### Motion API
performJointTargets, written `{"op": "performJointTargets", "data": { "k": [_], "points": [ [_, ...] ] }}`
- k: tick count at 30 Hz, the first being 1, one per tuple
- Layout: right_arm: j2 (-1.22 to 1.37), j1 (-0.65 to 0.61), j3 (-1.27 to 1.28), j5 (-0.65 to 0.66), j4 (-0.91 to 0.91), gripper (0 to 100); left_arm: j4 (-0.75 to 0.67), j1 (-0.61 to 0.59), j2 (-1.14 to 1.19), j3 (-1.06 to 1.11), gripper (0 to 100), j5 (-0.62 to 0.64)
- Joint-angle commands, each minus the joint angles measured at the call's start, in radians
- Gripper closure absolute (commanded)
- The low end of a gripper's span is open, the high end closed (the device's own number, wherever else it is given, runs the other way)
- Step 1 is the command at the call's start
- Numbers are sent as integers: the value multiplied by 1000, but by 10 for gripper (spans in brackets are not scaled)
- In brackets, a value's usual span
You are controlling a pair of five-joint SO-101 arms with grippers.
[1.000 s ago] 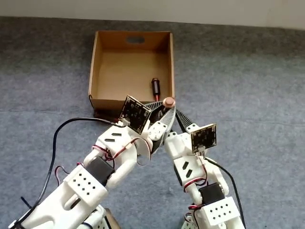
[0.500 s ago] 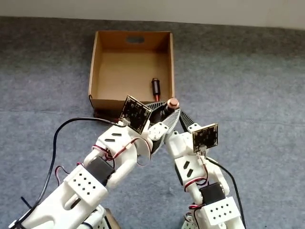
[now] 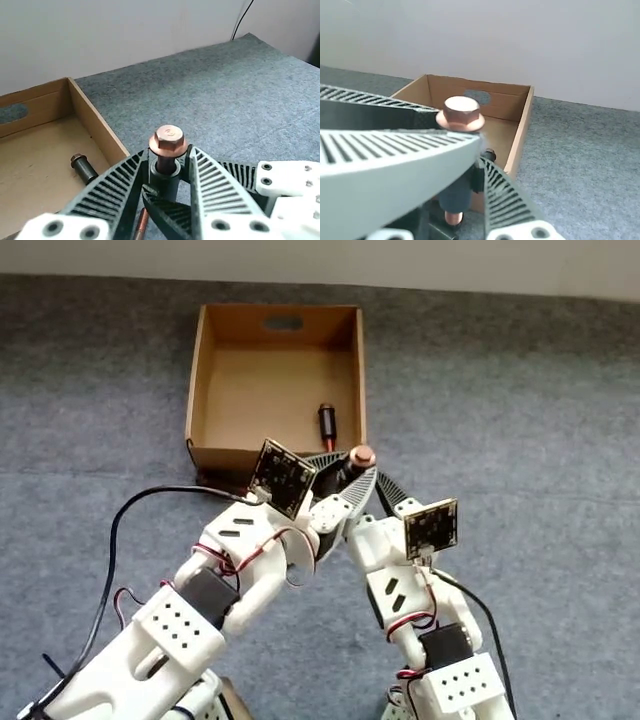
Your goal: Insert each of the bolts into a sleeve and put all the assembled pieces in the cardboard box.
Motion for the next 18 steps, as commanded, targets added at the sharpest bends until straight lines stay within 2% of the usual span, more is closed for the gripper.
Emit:
{"op": "performJointTargets", "data": {
  "k": [1,8,15,18],
  "points": [
    [-7,8,-1,-3,-16,992,3,-8,-39,-33,855,-2],
    [-7,8,-1,-3,-16,992,43,-2,-39,-33,786,-2],
    [-7,8,-1,-3,-16,992,54,-15,-56,-87,851,-2],
    [-7,8,-1,-3,-16,992,54,-53,-134,-73,944,-2]
  ]
}}
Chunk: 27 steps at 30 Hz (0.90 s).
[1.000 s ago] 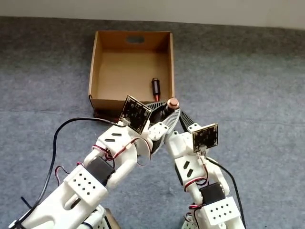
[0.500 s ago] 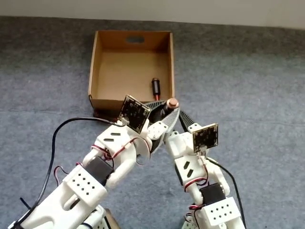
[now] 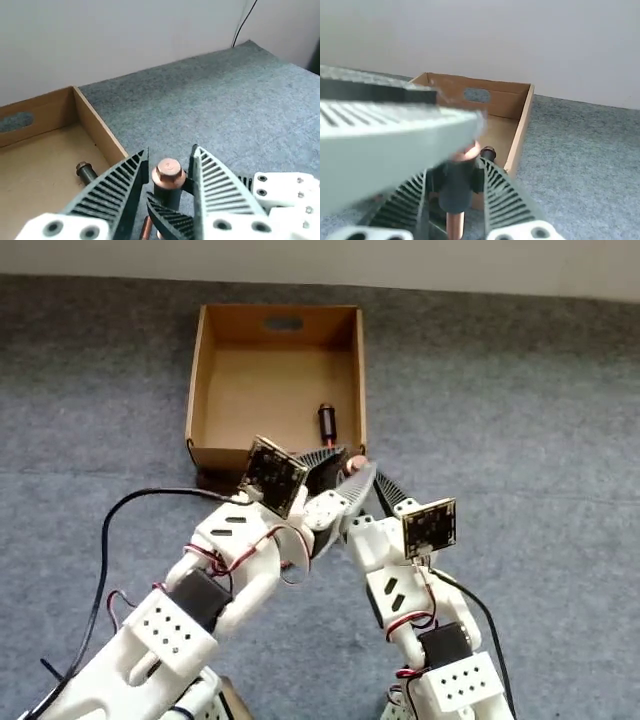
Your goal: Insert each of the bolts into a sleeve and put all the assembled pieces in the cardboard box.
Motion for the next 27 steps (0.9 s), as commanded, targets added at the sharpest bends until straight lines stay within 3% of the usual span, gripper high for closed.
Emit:
{"op": "performJointTargets", "data": {
  "k": [1,7,12,14,17,20,27],
  "points": [
    [-7,8,-1,-3,-18,992,2,-47,-108,-35,992,0],
    [-12,8,30,-3,-18,992,6,-136,-272,54,990,-5],
    [-13,8,31,-3,-19,992,28,-430,-321,251,986,-26],
    [-13,8,33,-3,-18,992,28,-539,-334,338,986,-109],
    [-13,8,38,-3,-16,992,46,-590,-354,437,986,-275],
    [-12,8,30,-3,25,992,199,-599,-354,433,989,-416],
    [-13,8,-77,-3,257,992,535,-699,-352,314,987,-328]
  ]
}}
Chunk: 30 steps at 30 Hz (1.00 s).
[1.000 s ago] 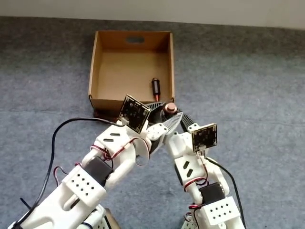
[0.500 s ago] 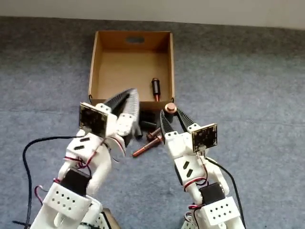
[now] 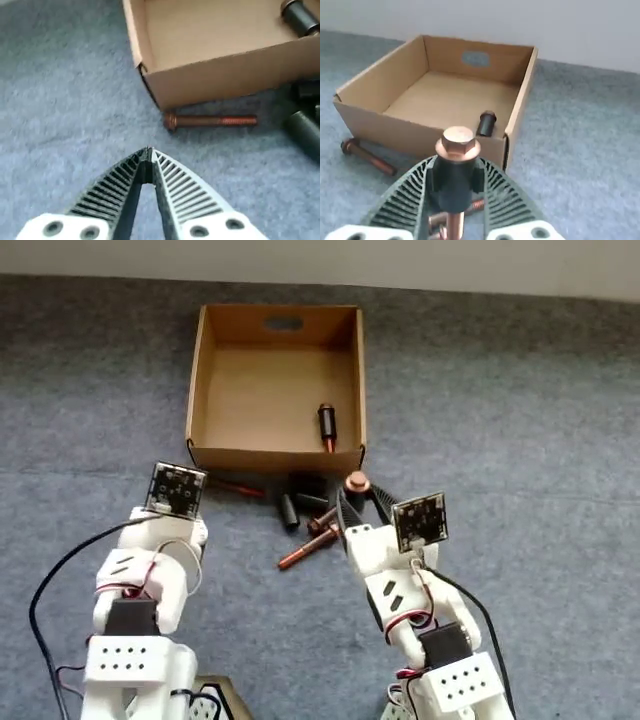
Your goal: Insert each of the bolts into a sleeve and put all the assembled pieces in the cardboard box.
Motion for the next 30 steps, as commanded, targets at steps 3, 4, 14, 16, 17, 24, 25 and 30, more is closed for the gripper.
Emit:
{"op": "performJointTargets", "data": {
  "k": [3,4,14,16,17,24,25,30],
  "points": [
    [-13,28,-139,-3,125,992,149,-5,-8,-61,987,11],
    [-13,38,-162,-3,139,992,160,5,-8,-48,987,11],
    [-5,47,-421,-5,286,992,112,50,-10,71,986,-49],
    [-2,47,-495,-5,295,992,110,62,-10,73,986,-51],
    [7,47,-536,-5,297,992,109,62,-10,74,986,-51],
    [360,41,-918,-9,380,992,112,61,-10,74,986,-51],
    [427,41,-970,-9,392,992,112,59,-10,74,986,-51],
    [723,41,-1164,-11,398,992,114,59,-10,74,986,-51]
  ]
}}
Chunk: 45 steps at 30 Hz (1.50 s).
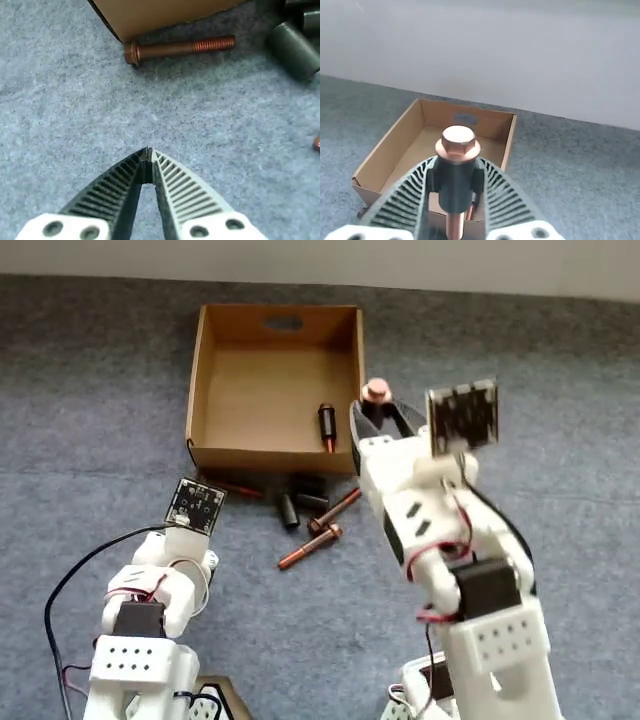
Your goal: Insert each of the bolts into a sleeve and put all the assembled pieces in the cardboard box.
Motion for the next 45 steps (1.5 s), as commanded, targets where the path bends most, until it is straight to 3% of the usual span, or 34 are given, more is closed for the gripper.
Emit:
{"op": "performJointTargets", "data": {
  "k": [1,13,18,22,45],
  "points": [
    [202,4,-176,-11,-1,992,-14,12,-10,-2,986,-5],
    [832,4,-618,-14,-1,992,-14,12,-10,-2,986,-6],
    [1006,4,-803,-167,4,992,-14,12,-10,-2,986,-6],
    [1139,2,-888,-107,5,992,-14,10,-10,-2,986,-6],
    [1420,-65,-990,-92,-1,992,-17,10,-10,-1,986,-6]
  ]
}}
